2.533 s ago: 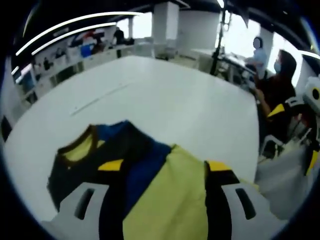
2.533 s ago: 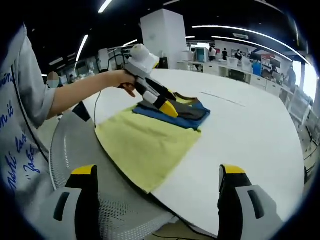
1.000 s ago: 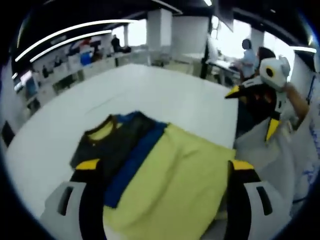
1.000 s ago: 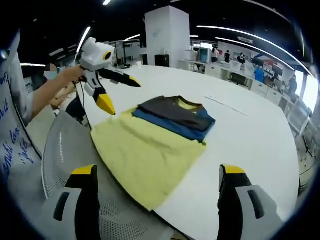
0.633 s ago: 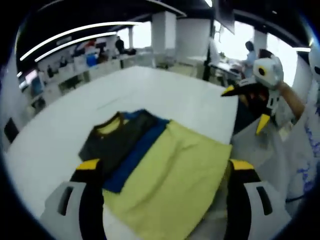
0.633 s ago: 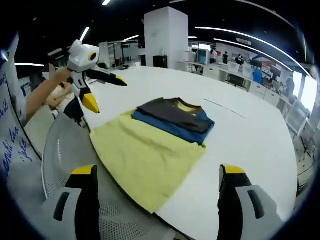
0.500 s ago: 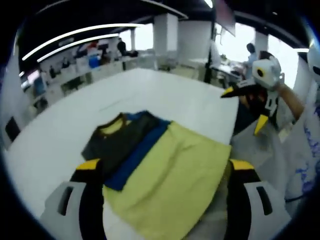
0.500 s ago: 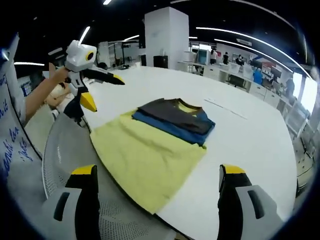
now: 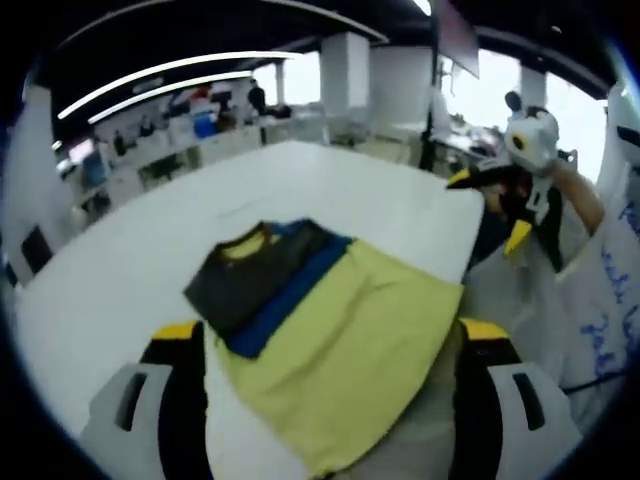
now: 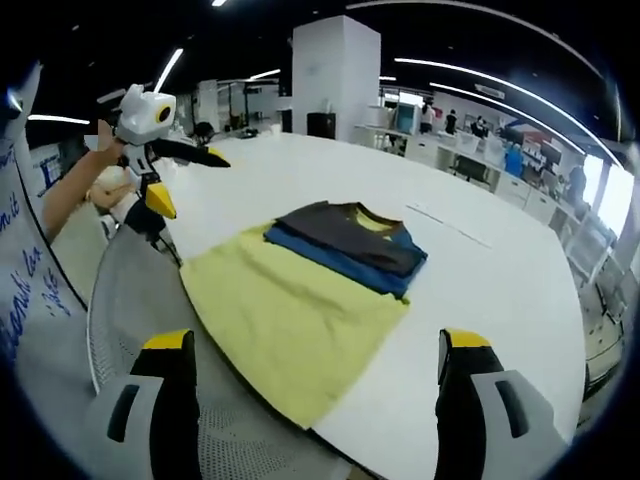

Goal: Fold the garment on the visible template until the final outline fits inside the template.

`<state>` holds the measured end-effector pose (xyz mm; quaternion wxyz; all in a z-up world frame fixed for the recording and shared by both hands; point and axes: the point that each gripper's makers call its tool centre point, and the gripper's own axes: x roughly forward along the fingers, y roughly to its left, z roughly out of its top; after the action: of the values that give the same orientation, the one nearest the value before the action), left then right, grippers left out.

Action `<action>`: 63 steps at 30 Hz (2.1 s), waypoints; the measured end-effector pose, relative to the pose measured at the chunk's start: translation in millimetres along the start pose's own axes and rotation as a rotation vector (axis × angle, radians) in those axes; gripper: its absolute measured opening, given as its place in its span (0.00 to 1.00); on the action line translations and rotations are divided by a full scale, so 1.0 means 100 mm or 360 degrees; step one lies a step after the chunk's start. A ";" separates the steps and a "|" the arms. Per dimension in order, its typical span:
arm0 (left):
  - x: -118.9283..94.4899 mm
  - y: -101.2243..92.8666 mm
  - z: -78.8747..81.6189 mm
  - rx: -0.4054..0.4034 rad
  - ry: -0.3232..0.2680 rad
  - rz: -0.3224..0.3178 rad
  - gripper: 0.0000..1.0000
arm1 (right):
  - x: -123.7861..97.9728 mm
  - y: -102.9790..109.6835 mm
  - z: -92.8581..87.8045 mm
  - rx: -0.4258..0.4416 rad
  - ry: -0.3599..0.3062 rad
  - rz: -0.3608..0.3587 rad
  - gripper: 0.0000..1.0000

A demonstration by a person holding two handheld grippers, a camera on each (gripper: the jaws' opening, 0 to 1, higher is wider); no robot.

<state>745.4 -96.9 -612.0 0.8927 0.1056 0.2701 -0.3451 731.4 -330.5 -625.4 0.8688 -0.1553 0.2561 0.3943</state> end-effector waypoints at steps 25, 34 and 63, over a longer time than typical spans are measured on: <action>-0.41 0.00 -0.16 -0.0043 0.0021 0.0134 1.00 | -0.11 -0.01 -0.05 0.0017 0.0062 -0.0049 1.00; -0.49 -0.07 -0.28 -0.0131 0.0054 0.0153 1.00 | -0.17 0.02 -0.14 0.0030 0.0112 -0.0033 1.00; -0.50 -0.12 -0.40 -0.0177 0.0115 0.0154 1.00 | -0.21 0.07 -0.27 0.0098 0.0168 -0.0086 1.00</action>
<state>689.8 -62.9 -617.6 0.9024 0.0813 0.3155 -0.2819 705.7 -350.8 -636.0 0.8687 -0.1559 0.3094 0.3539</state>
